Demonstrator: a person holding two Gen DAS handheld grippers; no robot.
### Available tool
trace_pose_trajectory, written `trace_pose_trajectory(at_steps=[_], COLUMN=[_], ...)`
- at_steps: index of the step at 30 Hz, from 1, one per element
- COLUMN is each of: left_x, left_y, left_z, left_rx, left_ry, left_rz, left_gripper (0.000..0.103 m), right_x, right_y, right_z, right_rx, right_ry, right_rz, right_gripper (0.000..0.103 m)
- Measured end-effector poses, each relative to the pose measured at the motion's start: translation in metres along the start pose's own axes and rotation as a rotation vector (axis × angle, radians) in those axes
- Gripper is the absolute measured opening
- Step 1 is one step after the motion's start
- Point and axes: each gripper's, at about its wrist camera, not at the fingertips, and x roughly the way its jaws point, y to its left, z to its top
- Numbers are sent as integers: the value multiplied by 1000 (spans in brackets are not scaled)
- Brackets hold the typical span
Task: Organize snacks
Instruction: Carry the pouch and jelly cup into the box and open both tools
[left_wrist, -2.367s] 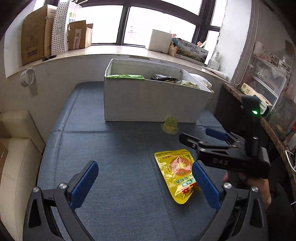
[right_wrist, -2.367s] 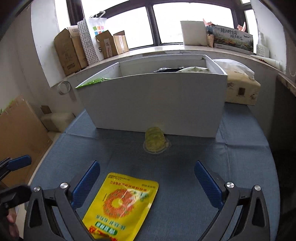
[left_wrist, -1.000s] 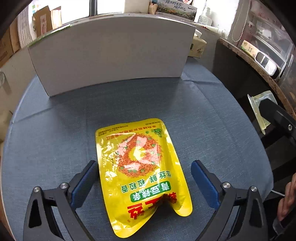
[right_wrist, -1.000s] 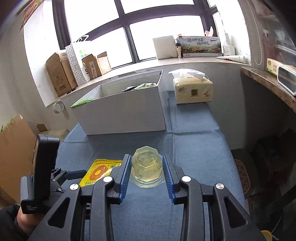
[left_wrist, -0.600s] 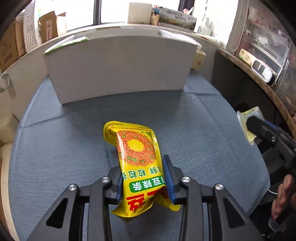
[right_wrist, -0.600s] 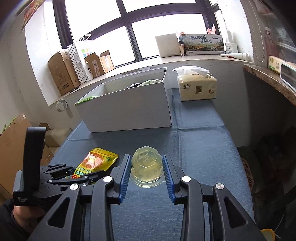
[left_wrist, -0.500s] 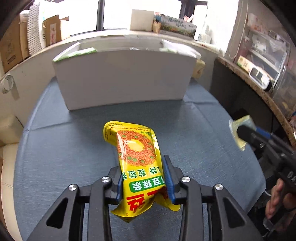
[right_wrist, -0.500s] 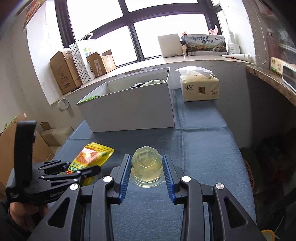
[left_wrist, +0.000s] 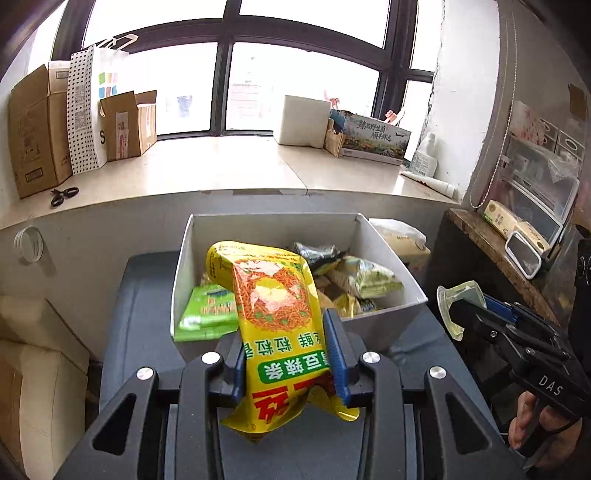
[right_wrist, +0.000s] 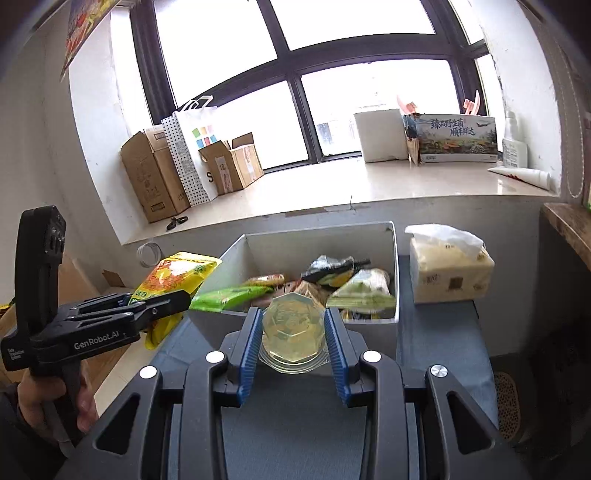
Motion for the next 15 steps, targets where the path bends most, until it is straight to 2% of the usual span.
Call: trace_pose_trajectory(at_steps=[3, 6, 8, 9, 10, 11, 12, 13, 15], left_x=[24, 52, 66, 72, 77, 79, 79, 78, 76], left_y=[4, 2, 5, 7, 11, 17, 23, 28, 31], left_z=[25, 41, 46, 49, 49, 50, 50, 49, 47], left_rx=[17, 33, 17, 8, -11, -32, -63, -89, -96], left_ry=[-11, 16, 22, 22, 19, 20, 14, 10, 1], left_rz=[-10, 4, -16, -4, 25, 24, 11, 7, 15], left_gripper=[40, 41, 52, 75, 88, 94, 103, 103, 103], right_x=[33, 68, 88, 96, 101, 101, 99, 97, 96], right_y=[-1, -8, -14, -17, -20, -25, -32, -39, -48], right_z=[27, 46, 52, 53, 54, 53, 51, 49, 46], right_rx=[-17, -30, -27, -21, -14, -1, 23, 53, 82], right_ry=[21, 53, 88, 106, 114, 97, 70, 57, 64], right_rz=[-9, -23, -44, -51, -95, -147, -149, -123, -112], right_gripper=[38, 38, 42, 70, 86, 92, 98, 103, 103])
